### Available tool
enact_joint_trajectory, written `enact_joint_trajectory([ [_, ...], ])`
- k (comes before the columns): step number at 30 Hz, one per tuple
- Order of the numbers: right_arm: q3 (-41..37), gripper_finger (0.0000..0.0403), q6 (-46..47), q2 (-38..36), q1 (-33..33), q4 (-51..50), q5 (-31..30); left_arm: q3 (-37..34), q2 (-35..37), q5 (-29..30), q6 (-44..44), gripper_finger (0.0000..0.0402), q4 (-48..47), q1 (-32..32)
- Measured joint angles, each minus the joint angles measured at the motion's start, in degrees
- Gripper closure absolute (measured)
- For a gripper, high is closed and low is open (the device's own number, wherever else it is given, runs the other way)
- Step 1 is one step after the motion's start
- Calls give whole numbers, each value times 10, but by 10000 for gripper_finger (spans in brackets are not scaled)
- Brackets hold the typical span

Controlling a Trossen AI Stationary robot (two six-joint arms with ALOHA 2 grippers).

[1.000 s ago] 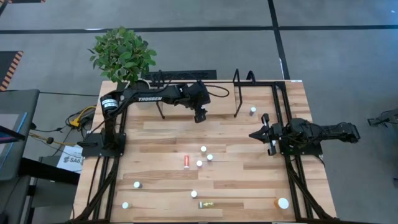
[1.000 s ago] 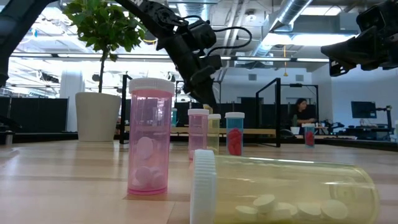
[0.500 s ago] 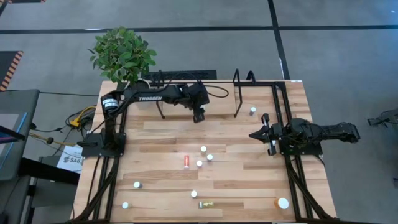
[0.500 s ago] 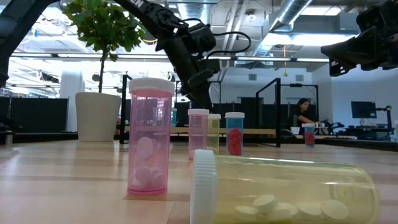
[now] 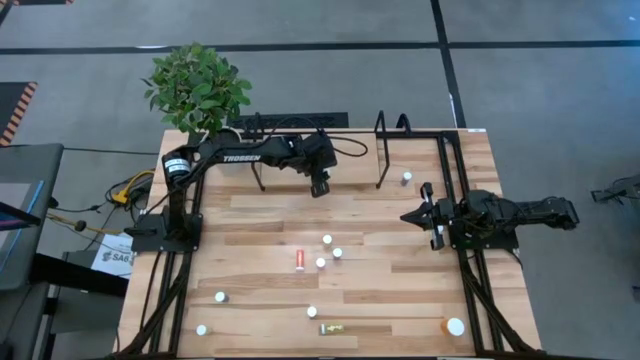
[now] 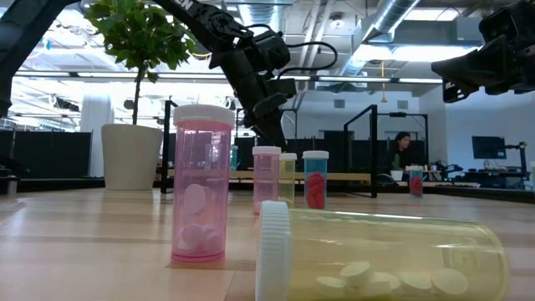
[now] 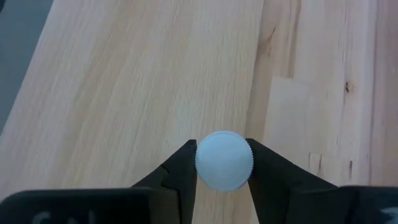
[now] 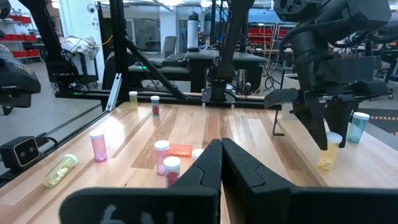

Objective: Pick and place medicine bottles onto shelf by color
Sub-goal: Put the yellow pill bottle on the shelf

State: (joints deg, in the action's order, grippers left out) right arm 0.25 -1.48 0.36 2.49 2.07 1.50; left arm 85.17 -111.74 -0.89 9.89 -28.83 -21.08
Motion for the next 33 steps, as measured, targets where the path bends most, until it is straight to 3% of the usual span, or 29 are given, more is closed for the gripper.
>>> enact_joint_trajectory([
  [25, 0, 377, 0, 0, 0, 0, 0, 0, 0, -22, 93, 297, 13, -141],
  [33, 0, 377, 0, 0, 0, 0, 0, 0, 0, -45, 87, 297, 13, -173],
])
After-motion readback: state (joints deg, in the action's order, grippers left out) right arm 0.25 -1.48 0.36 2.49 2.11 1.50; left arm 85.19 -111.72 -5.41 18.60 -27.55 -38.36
